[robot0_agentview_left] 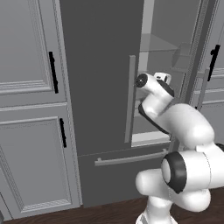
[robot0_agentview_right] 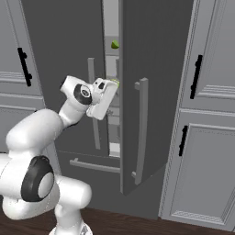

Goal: Grab a lemon wedge from the fridge and one ice cube from the ice bowl, and put them in the glass of lemonade.

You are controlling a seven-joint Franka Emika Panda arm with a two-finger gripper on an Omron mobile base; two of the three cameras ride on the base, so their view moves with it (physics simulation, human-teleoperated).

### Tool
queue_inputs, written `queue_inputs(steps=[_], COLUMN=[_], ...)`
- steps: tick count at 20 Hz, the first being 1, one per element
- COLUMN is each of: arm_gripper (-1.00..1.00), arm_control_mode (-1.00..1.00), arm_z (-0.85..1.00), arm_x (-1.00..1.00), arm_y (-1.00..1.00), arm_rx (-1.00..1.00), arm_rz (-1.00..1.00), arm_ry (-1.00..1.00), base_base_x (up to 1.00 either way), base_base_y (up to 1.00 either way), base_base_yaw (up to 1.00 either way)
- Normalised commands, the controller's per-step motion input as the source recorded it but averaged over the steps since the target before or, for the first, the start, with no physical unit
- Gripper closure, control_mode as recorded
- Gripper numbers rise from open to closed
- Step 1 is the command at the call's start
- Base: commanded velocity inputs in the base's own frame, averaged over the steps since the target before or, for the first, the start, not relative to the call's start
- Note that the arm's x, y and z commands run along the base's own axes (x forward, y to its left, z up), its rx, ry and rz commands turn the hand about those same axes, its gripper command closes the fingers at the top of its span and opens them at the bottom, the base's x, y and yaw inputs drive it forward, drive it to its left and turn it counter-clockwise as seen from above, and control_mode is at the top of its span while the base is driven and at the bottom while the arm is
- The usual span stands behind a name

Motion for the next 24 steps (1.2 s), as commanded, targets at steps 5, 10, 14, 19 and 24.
queue_inputs(steps=[5,10,14,19,24], arm_gripper=[-1.00,-1.00,-1.00,-1.00,-1.00], arm_control_mode=[-1.00,-1.00,-1.00,-1.00,-1.00], arm_z=[-0.36,-0.29,0.16,0.63,0.67], arm_x=[0.16,-0.92,-1.00,-0.91,-0.49], arm_y=[-0.89,-1.00,-1.00,-0.46,0.41], arm_rx=[-0.02,0.00,0.00,-0.01,0.02], arm_rz=[-0.02,-0.10,-0.02,0.00,0.00], arm_ry=[0.01,-0.06,-0.33,-0.44,-0.30], base_base_x=[0.00,0.00,0.00,0.00,0.00], base_base_y=[0.00,0.00,0.00,0.00,0.00], base_base_yaw=[0.00,0.00,0.00,0.00,0.00])
